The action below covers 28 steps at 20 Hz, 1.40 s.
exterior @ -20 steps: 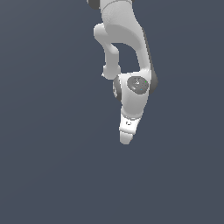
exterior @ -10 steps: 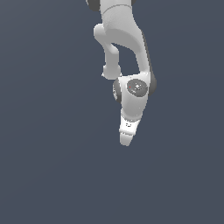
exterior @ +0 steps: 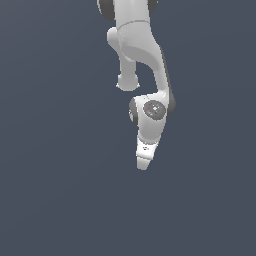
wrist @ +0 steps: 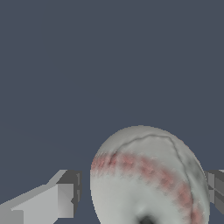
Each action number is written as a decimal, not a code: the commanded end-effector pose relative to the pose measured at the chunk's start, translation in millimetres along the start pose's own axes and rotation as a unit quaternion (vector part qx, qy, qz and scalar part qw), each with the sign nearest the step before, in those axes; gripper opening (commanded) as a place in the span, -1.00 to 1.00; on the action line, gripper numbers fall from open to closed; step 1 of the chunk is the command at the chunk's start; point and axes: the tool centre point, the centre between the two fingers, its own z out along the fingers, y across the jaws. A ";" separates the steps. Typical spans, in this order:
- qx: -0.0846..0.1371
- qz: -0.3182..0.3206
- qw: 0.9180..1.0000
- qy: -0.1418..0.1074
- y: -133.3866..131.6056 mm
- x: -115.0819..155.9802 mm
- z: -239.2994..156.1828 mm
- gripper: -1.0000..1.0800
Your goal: Pick up the object and move it to a goal position.
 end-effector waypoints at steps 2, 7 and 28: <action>-0.001 0.000 1.000 0.000 0.8 0.3 0.9 -1.00; -0.001 0.000 1.000 0.000 0.8 0.3 0.9 -1.00; -0.002 0.000 1.000 -0.001 -34.6 8.2 -63.2 -1.00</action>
